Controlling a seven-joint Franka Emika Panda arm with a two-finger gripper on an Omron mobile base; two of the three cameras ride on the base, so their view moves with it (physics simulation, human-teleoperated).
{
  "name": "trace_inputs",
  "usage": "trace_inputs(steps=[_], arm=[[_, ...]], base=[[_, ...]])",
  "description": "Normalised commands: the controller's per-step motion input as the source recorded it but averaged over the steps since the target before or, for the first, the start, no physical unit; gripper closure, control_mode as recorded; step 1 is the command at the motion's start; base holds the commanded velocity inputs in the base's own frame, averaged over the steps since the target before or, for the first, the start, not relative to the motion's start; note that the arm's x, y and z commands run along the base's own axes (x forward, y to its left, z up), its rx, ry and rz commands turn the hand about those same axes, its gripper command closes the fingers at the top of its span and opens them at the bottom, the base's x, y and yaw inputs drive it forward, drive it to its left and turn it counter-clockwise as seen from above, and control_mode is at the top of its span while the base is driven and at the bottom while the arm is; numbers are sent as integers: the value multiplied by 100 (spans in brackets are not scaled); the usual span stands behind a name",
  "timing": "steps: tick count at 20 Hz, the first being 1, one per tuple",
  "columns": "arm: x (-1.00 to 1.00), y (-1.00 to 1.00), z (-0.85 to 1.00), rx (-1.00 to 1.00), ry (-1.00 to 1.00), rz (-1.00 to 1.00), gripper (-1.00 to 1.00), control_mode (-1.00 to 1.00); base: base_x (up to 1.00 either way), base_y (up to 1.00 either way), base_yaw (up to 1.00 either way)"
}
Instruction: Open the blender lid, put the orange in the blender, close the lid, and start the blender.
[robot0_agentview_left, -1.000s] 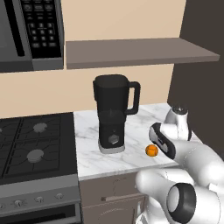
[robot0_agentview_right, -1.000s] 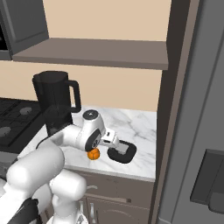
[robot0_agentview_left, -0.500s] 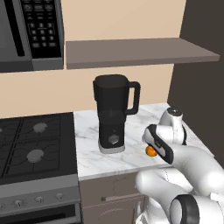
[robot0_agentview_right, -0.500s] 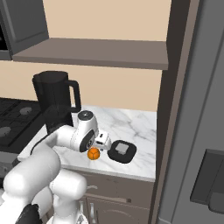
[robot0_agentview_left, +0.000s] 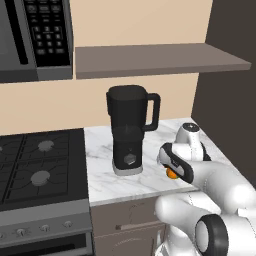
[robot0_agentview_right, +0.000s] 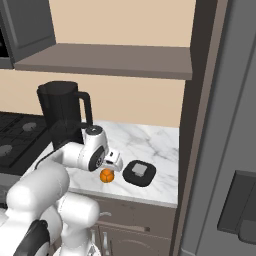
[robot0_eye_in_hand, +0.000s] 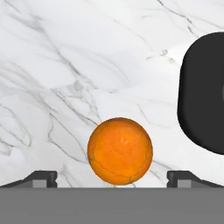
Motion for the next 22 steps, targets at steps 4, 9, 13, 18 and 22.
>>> trace_inputs(steps=[4,9,13,18,22], arm=[[0,0,-32,0,2,0,-100,-100],[0,0,-28,0,1,0,-100,-100],[0,0,-29,0,1,0,-100,-100],[0,0,-34,0,1,0,-100,-100],[0,0,-33,0,1,0,-100,-100]], base=[[0,0,0],[0,0,0],[0,0,0],[0,0,0],[0,0,0]])
